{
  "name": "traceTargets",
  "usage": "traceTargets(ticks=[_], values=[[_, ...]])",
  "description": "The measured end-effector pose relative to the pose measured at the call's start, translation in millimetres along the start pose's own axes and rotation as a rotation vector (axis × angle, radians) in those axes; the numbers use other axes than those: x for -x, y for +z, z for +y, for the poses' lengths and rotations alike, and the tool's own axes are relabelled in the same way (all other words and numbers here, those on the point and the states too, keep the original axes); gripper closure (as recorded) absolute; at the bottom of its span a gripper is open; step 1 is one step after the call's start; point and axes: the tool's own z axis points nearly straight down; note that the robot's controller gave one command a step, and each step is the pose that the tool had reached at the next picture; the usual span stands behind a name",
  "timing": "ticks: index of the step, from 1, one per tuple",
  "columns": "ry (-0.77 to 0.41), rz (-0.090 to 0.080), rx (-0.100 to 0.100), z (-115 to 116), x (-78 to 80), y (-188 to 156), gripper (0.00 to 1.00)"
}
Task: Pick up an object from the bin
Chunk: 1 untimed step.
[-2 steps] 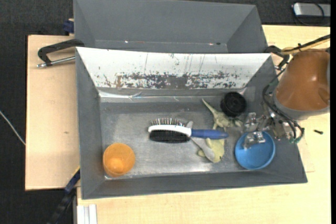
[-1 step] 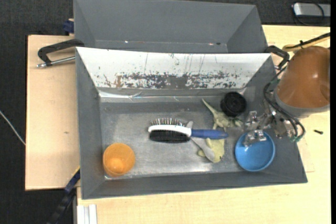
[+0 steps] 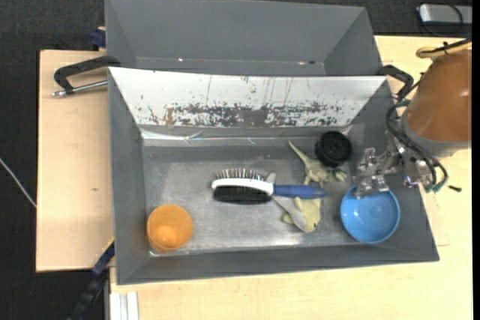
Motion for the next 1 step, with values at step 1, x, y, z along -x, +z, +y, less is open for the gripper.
traceTargets(ticks=[1], values=[[0.001, -0.004, -0.002, -0.4, 3.7, -61.8, 1.0]])
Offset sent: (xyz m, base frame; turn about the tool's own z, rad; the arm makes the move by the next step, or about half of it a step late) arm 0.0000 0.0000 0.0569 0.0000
